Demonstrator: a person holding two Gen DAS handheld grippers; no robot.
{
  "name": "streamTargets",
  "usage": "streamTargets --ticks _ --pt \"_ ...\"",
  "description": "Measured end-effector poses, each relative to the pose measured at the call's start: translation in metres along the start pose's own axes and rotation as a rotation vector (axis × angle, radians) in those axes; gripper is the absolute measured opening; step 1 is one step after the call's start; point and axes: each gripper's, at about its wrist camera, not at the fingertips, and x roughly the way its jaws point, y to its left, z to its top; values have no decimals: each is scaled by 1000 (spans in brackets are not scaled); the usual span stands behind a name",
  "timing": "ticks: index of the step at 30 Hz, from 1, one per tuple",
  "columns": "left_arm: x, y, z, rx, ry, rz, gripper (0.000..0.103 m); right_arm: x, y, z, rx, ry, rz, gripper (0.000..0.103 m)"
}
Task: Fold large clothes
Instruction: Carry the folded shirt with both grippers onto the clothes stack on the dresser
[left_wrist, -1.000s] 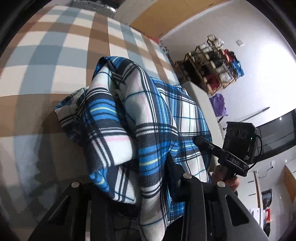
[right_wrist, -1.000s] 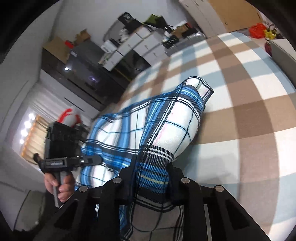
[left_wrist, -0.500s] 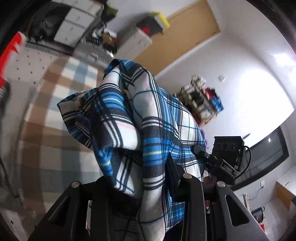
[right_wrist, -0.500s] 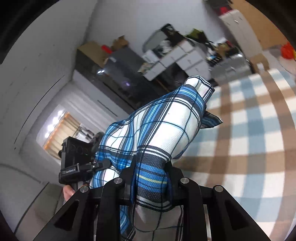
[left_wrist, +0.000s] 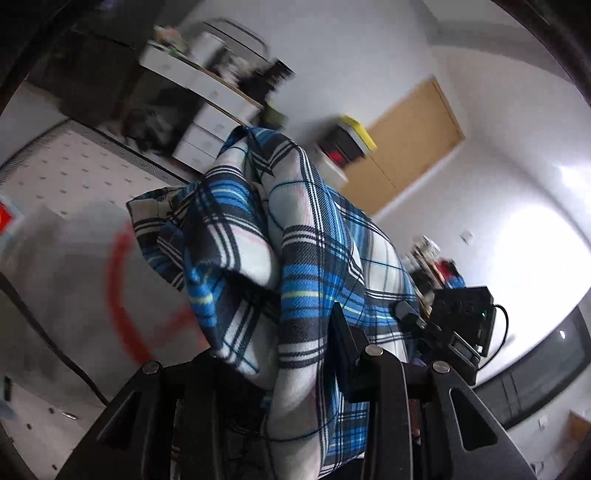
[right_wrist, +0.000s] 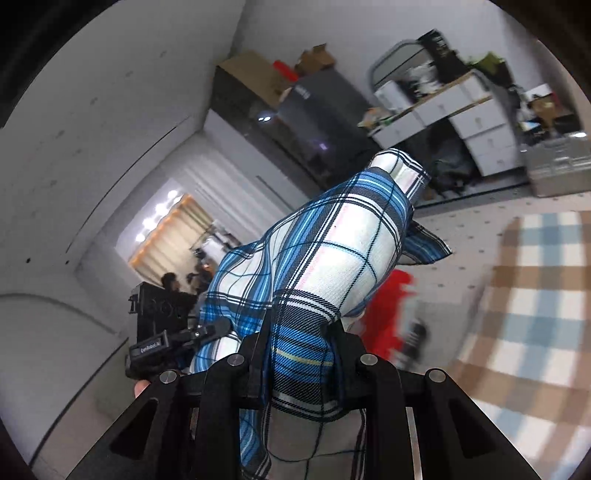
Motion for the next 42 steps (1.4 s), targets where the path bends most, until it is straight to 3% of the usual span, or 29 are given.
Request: streamTargets --ticks 3,7,11,13,15,18,22,25,27,30,33,35,37,40,42 --pt "1 33 18 -26 -5 69 27 54 1 7 9 30 12 25" --pt "34 90 22 -93 31 154 28 128 -25 3 40 107 -23 25" --pt "71 145 9 -201 85 159 34 182 -68 -17 46 223 -164 33" --pt "85 162 3 -242 81 103 51 180 -78 -22 20 203 -174 42" --pt "87 172 -1 -280 77 79 62 176 -78 -25 -18 202 -215 73" --pt "81 173 -1 -282 79 80 65 175 -69 -25 -124 230 -255 75" --pt "55 167 6 -292 69 180 67 159 -38 -31 -287 224 -355 79" --pt "32 161 10 -284 29 174 67 164 -20 -42 -444 273 -395 80" --pt "32 137 15 -228 1 137 67 169 -16 -53 -474 290 -402 79" --pt "45 95 16 -99 -12 93 67 172 -21 -58 -425 290 -408 78" --pt "85 81 6 10 60 234 68 171 -31 -57 -349 273 -386 78" --pt "102 85 -3 31 93 315 67 172 -40 -63 -303 278 -380 78" --pt "118 95 -12 15 104 348 67 170 -46 -66 -246 281 -359 78" --pt "109 97 -18 -9 35 367 67 155 -38 -64 -223 229 -343 78" --pt "91 87 -23 9 -22 369 67 135 -20 -67 -284 147 -316 80"
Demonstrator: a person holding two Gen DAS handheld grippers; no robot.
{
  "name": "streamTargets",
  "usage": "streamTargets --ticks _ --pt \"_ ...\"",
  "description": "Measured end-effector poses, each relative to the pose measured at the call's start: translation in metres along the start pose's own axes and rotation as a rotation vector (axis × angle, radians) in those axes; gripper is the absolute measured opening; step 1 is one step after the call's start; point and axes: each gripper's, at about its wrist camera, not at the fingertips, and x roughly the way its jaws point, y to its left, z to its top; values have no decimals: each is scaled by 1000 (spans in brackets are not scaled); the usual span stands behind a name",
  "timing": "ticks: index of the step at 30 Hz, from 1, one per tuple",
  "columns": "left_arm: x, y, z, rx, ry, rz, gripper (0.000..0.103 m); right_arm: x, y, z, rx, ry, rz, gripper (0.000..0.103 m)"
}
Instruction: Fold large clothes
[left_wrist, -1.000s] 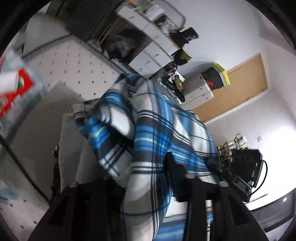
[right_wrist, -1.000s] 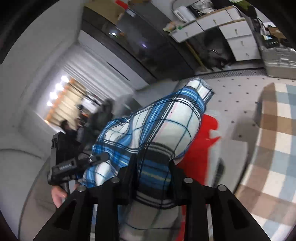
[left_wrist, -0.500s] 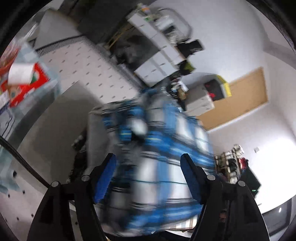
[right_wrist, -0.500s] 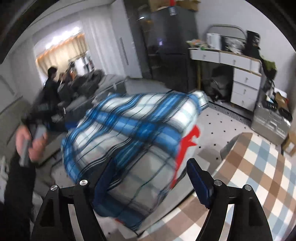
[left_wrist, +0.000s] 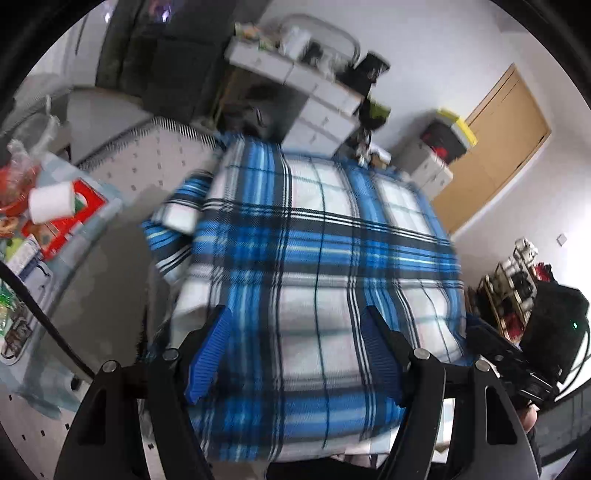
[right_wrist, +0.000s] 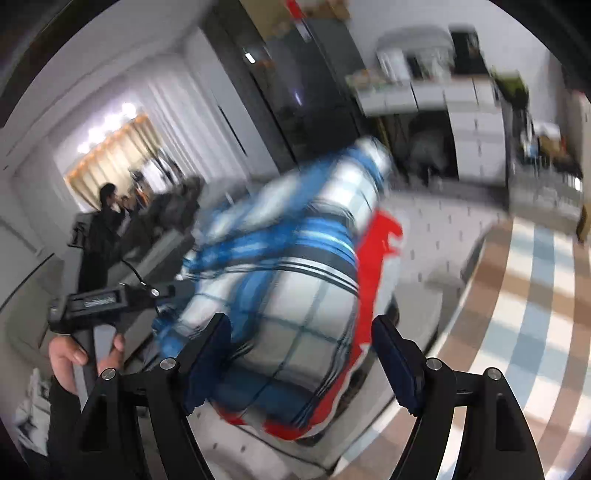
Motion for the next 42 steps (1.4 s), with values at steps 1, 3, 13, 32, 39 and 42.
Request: streamTargets --ticks 1,3,13,32,39,42 --pt "-14 -3 -3 7 -41 -10 67 -12 5 -3 -23 -43 8 83" --pt "-28 -11 -7 25 -102 -30 68 -36 15 -9 -55 -116 21 90" --pt "-67 -64 -99 182 -417 83 90 -123 48 -84 -107 -326 8 103" --pt "-72 -93 -177 239 -589 333 102 -170 96 -185 -186 -459 -153 103" --pt "-85 -96 -196 252 -649 343 102 -177 113 -197 -212 -490 -157 103" --pt "-83 -97 -202 267 -650 331 102 -180 114 -202 -190 -497 -118 103"
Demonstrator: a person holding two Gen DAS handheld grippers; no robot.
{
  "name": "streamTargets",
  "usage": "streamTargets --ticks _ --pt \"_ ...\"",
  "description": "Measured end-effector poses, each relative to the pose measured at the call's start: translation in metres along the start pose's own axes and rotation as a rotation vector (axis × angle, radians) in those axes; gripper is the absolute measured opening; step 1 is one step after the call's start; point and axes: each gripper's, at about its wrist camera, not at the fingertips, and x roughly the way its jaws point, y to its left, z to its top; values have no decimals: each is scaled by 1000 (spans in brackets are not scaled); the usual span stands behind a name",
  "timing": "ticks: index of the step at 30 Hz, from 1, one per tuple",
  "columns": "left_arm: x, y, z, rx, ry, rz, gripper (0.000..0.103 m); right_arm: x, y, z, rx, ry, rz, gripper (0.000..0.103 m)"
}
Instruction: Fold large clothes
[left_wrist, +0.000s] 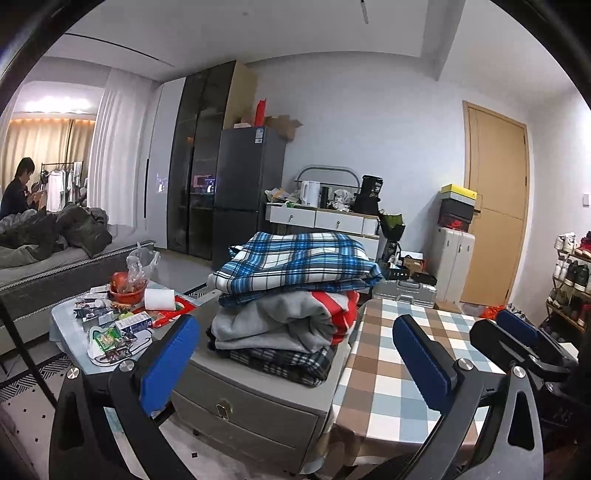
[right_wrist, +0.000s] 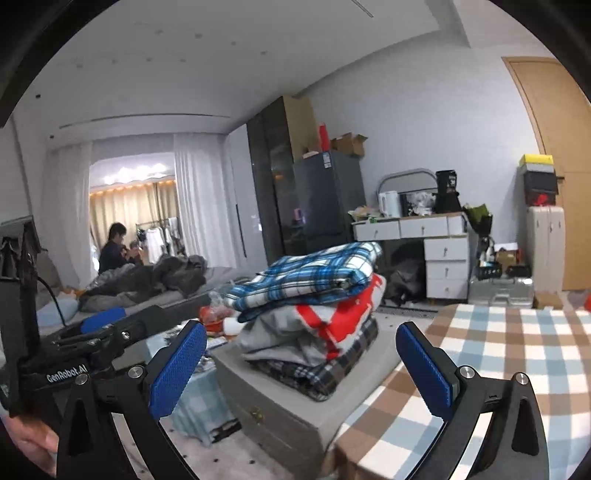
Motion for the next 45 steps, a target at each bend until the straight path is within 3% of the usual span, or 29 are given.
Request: streamTargets --ticks 4,11,23,45 --pt "-1 -7 -5 21 -9 -2 102 -1 3 -3 10 12 9 103" --pt "4 -7 -10 -20 24 -68 102 -4 2 -5 19 11 8 103" --pt "-7 -4 -11 -22 -26 -15 102 -2 2 -8 56 -1 4 103" --pt "-11 -8 -6 5 -11 -22 102 -7 6 -3 27 -14 3 103"
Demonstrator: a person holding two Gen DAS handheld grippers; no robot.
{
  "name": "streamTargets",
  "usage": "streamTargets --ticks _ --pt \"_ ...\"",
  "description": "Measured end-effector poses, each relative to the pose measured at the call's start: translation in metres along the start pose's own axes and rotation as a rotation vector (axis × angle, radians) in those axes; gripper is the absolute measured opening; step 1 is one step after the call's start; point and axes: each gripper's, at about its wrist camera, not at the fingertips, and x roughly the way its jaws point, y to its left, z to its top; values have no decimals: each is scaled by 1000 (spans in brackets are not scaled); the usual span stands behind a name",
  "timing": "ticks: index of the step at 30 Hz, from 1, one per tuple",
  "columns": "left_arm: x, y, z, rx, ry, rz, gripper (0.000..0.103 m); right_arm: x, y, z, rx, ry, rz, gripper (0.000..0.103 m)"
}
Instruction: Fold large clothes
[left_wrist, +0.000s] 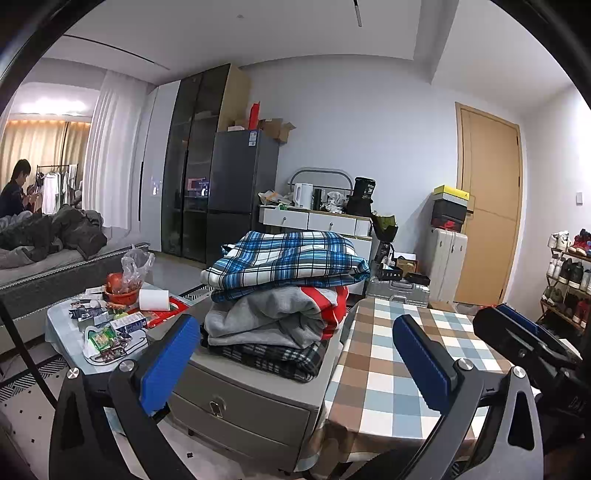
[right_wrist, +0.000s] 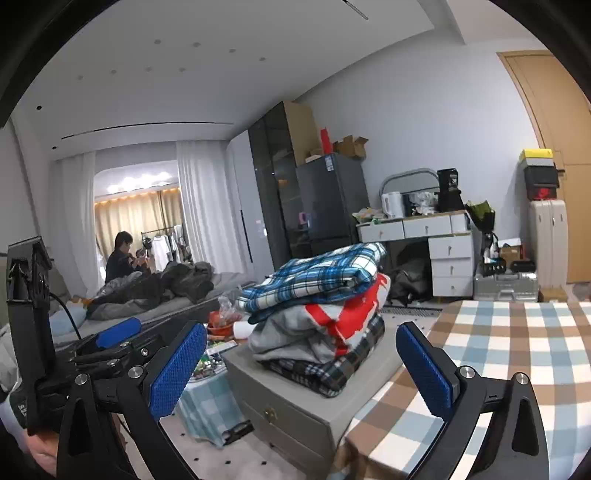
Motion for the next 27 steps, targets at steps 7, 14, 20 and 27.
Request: streamTargets --ticks 7,14,20,27 --pt "2 -2 1 0 13 5 102 -3 -2 0 8 2 7 103" --pt "5 -2 1 -10 31 1 102 -7 -2 1 -1 -1 5 103" --pt "4 -8 0 15 31 -7 102 -7 -2 1 7 3 15 103" --pt "4 -11 -3 25 44 -31 102 -8 -3 0 9 1 12 103"
